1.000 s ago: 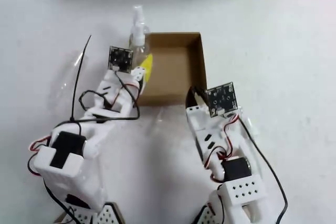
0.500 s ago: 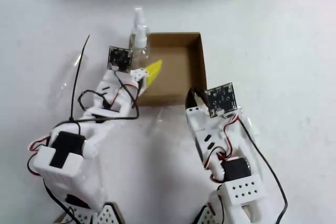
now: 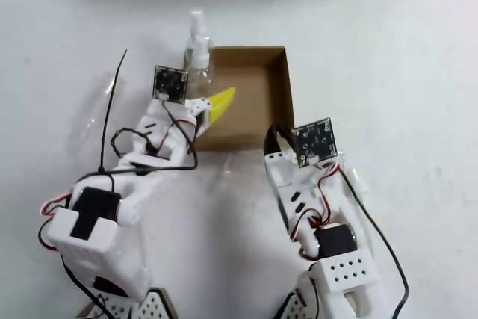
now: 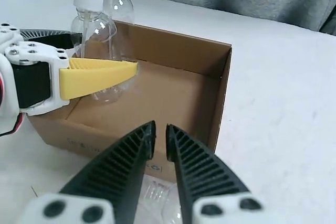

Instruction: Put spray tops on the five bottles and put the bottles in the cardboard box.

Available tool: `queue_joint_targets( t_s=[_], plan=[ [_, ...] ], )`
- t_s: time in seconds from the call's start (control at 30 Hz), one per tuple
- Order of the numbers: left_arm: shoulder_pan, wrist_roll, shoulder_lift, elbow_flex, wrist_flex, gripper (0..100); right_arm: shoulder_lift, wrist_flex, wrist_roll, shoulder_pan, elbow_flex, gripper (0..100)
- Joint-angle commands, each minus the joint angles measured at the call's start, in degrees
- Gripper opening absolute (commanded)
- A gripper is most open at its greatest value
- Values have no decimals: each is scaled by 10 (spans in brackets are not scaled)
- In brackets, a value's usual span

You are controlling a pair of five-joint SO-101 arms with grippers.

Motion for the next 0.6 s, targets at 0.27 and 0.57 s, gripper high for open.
queue_joint_targets(
  t_s=[0.27,0.57],
  plan=[
    [-6,-2,-29,18,10,374,-4,-13,0,-1,-6,15],
    [-3,0,-169,96,88,372,-4,-13,1,-3,-6,15]
  ],
)
